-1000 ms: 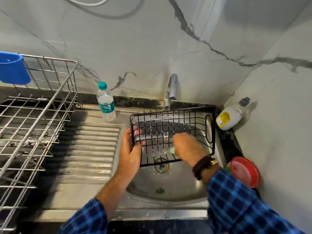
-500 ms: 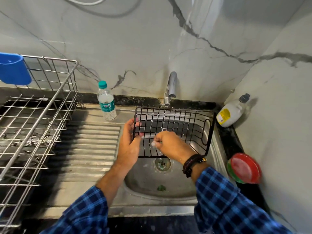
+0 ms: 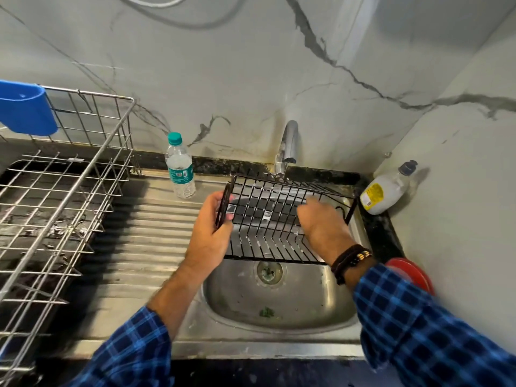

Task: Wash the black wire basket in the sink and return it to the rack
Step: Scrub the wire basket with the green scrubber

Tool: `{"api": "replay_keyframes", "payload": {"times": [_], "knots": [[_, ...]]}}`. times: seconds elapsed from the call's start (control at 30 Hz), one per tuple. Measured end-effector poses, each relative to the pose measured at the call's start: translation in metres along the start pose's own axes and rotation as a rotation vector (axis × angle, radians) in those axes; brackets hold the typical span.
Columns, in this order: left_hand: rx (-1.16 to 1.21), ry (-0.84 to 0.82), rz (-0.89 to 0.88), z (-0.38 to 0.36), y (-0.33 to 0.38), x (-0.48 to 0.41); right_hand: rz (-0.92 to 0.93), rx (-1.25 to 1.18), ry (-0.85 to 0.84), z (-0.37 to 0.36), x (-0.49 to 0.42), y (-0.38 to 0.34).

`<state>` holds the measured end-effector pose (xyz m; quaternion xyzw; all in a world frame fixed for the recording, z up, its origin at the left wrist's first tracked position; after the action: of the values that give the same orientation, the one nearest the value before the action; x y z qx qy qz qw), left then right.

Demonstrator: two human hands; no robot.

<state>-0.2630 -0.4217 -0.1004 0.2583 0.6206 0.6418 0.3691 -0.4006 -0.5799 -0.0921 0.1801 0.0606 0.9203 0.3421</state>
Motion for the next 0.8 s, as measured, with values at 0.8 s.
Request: {"api": "replay_keyframes", "payload": {"times": [0.8], "knots": [[-0.125,0.124,-0.027,0.016,0.033,-0.006,0.163,0.215,0.038,-0.016,-0.012,-0.013]]}}
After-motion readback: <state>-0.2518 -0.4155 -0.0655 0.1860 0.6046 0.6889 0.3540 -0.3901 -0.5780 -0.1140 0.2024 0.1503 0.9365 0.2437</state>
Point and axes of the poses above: each hand's wrist, its own x-axis away from the middle knuckle, its own z-axis out of the back of the hand, y = z × x, the point moved 10 cm from there along -x, towards the middle knuckle, and after that the axes turned 3 degrees about -y, right-handed, at the moved point
